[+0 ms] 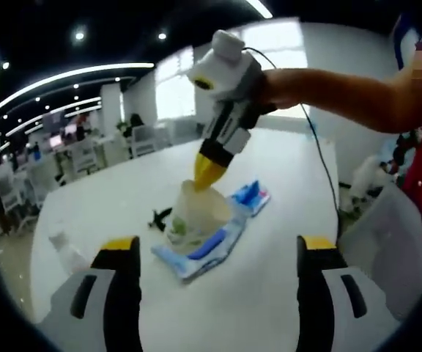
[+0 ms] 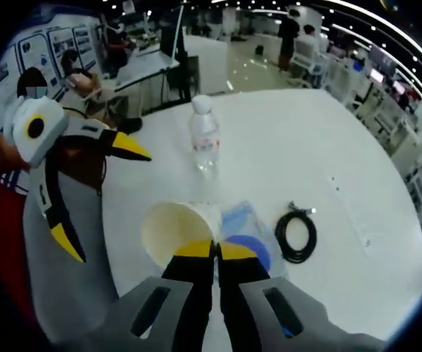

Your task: Arrange the tabletop items into an orderly group along one side of the table until the central work area is clear of visible clutter.

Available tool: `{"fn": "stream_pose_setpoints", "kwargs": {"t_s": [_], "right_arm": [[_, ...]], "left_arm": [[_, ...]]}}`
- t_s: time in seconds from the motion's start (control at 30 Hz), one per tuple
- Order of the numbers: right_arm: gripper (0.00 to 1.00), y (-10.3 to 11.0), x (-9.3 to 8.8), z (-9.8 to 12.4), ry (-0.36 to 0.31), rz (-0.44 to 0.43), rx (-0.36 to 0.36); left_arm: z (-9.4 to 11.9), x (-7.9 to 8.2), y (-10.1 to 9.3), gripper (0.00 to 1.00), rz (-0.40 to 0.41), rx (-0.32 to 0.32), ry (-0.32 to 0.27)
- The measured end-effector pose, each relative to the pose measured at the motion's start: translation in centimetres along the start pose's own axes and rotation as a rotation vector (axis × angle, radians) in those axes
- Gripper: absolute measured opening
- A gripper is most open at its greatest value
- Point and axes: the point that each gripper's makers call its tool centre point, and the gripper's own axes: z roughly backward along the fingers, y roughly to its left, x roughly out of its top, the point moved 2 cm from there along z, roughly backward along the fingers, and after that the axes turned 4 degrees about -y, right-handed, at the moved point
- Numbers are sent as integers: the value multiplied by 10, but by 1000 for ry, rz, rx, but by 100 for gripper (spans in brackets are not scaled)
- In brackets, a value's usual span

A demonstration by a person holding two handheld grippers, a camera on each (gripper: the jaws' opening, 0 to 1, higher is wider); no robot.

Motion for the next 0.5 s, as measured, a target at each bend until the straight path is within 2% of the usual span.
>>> {"fn": "stream_pose_setpoints", "kwargs": {"t_s": [0.1, 0.4, 0.5], "right_arm": [[1, 4, 0, 3, 8, 6, 9], [1, 14, 0, 8, 26, 5, 47], [1, 19, 1, 8, 33, 0, 66]], "left_arm": [[-3, 8, 0, 83, -56, -8, -47], [-9, 11, -5, 78, -128, -33, -72], [-12, 7, -5, 76, -165, -42, -59]]}}
